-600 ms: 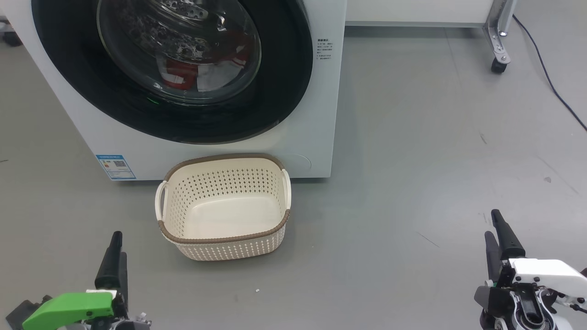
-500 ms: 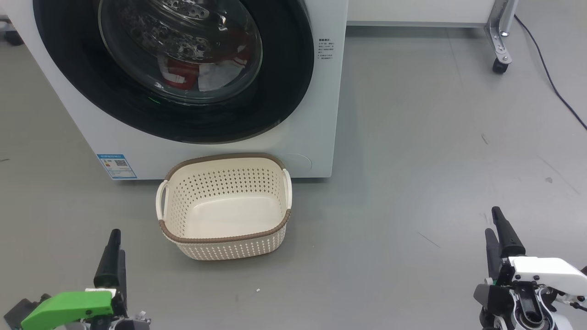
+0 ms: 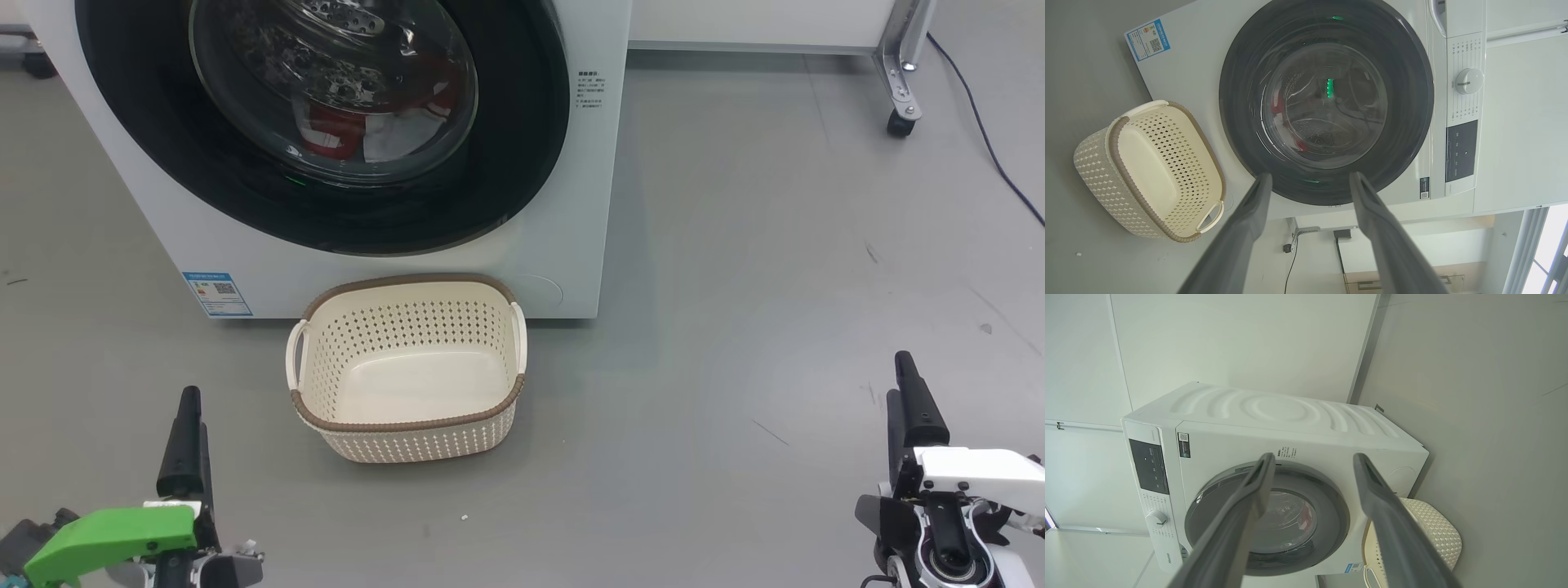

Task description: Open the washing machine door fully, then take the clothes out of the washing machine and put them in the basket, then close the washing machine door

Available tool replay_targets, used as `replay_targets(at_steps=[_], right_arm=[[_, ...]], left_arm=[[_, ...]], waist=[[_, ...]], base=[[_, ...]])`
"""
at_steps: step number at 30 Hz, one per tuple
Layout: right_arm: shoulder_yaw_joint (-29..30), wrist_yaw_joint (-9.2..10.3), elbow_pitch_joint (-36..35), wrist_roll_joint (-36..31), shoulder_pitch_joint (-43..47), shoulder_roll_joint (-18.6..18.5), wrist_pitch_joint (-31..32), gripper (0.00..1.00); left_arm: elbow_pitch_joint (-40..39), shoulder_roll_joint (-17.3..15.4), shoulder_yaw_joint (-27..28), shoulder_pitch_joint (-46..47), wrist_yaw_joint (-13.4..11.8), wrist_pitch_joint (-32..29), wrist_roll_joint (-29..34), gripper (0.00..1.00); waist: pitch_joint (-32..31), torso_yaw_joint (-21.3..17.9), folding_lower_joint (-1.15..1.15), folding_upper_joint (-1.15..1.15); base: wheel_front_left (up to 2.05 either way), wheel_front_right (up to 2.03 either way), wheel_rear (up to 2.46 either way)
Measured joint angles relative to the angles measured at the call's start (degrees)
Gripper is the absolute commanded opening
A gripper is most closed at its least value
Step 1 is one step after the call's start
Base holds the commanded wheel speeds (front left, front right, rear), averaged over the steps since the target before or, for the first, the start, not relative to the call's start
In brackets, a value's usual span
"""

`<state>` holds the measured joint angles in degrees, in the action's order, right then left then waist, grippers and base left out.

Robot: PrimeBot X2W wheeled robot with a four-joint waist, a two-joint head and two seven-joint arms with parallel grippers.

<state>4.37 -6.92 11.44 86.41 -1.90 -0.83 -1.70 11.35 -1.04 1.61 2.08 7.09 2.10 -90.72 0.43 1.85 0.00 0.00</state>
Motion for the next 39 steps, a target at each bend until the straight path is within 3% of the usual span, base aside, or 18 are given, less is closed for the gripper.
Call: replay_targets(at_steps=[16,39], right_arm=[[0.41,-0.01,-3.79,-9.01,-1.10,-0.26,-3.09,1.00],[-2.70,-0.01,-7.25,-27.73,-1.34,-0.76,-7.60,1.00]], left_arm=[[-4.07,-0.82,-0.14,0.01,0.01,2.96,4.72,1.00],[-8.62,-4.14,-5.97,-0.02,0.01,7.45,27.14,1.00]], waist=[[0.02,0.59,0.00,0.00],[0.82,1.70,0.00,0.00]], base=[[0.00,0.00,0.00],[0.00,0.00,0.00]])
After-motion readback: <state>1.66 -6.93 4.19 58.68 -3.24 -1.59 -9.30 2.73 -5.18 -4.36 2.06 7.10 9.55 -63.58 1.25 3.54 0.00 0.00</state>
